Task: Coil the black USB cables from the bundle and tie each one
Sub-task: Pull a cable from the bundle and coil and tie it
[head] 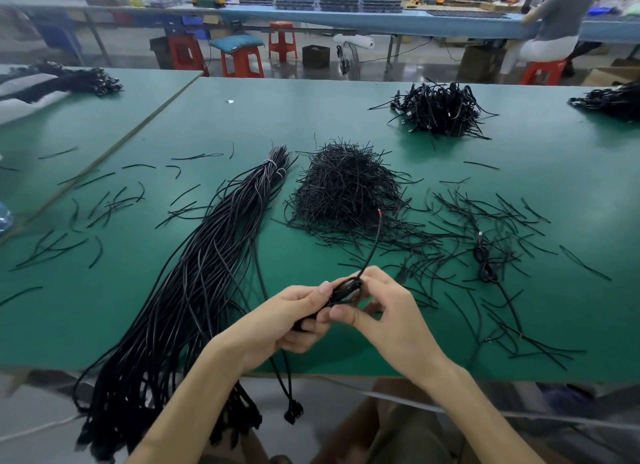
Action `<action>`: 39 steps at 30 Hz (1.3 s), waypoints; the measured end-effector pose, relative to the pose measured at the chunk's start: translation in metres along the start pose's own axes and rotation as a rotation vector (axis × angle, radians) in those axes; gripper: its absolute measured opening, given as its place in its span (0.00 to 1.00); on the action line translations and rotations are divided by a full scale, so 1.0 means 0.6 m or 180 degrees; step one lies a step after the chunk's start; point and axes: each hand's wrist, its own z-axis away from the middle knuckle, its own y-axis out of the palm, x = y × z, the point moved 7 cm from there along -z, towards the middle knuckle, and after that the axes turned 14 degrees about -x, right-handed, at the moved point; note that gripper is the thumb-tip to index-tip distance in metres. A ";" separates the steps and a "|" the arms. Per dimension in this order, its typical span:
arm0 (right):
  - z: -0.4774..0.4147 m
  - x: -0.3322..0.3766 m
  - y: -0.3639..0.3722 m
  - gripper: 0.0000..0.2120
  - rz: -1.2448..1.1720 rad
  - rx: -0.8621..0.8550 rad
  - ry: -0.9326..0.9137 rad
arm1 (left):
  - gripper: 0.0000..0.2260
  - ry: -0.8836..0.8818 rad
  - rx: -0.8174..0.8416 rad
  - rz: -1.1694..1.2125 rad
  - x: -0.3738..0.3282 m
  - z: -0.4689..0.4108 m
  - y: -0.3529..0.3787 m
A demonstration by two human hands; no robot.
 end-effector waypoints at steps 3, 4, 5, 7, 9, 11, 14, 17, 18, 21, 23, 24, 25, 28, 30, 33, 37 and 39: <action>0.016 0.007 0.003 0.10 -0.0051 -0.0278 -0.0186 | 0.21 -0.0071 -0.0081 0.0223 0.000 0.001 0.002; 0.021 0.011 0.004 0.10 0.0057 -0.0349 -0.0308 | 0.20 -0.0107 -0.0080 0.0313 0.000 0.002 0.004; 0.025 0.016 0.004 0.12 0.0218 -0.0422 -0.0462 | 0.20 -0.0144 -0.0071 0.0390 -0.001 0.002 0.007; 0.029 0.025 -0.001 0.12 0.0534 -0.0592 -0.0798 | 0.19 -0.0223 -0.0038 0.0493 -0.001 0.003 0.012; 0.027 0.031 -0.006 0.10 0.0684 -0.0675 -0.0904 | 0.19 -0.0287 -0.0014 0.0573 0.001 0.004 0.017; 0.022 0.028 -0.008 0.07 0.0627 -0.0593 -0.0717 | 0.19 -0.0306 -0.0038 0.0624 0.001 0.004 0.022; 0.021 0.021 -0.007 0.05 0.0566 -0.0483 -0.0355 | 0.19 -0.0280 -0.0139 0.0570 0.000 0.003 0.026; 0.025 0.010 -0.002 0.05 0.0227 -0.0284 0.0101 | 0.20 -0.0176 -0.0212 0.0363 -0.004 0.005 0.023; 0.026 0.008 0.000 0.04 0.0103 -0.0211 0.0196 | 0.21 -0.0113 -0.0176 0.0304 -0.006 0.007 0.023; 0.027 0.013 0.001 0.04 -0.0067 0.0094 0.0229 | 0.21 -0.0048 0.0053 0.0273 -0.014 0.017 0.026; 0.028 0.025 0.003 0.06 -0.0196 0.0340 0.0142 | 0.21 -0.0154 0.0268 0.0334 -0.016 0.024 0.027; 0.029 0.032 0.002 0.07 -0.0318 0.0417 0.0127 | 0.20 -0.0221 0.0404 0.0389 -0.016 0.028 0.029; 0.029 0.037 0.001 0.07 -0.0473 0.0464 0.0150 | 0.20 -0.0287 0.0537 0.0452 -0.017 0.032 0.030; 0.033 0.043 0.002 0.10 -0.1007 0.0554 0.0404 | 0.20 -0.0343 0.0699 0.0469 -0.020 0.037 0.032; 0.035 0.038 0.004 0.10 -0.1237 0.0472 0.0622 | 0.20 -0.0271 0.0609 0.0353 -0.022 0.036 0.033; 0.043 0.017 0.007 0.09 -0.1602 0.0230 0.1145 | 0.21 -0.0195 0.0343 0.0223 -0.023 0.034 0.037; 0.049 0.007 0.010 0.10 -0.1658 -0.0051 0.1301 | 0.25 0.0316 -0.0485 -0.0696 -0.036 0.031 0.022; 0.047 0.009 0.007 0.10 -0.1502 -0.0227 0.1256 | 0.23 0.0904 -0.0911 -0.1438 -0.053 0.035 0.017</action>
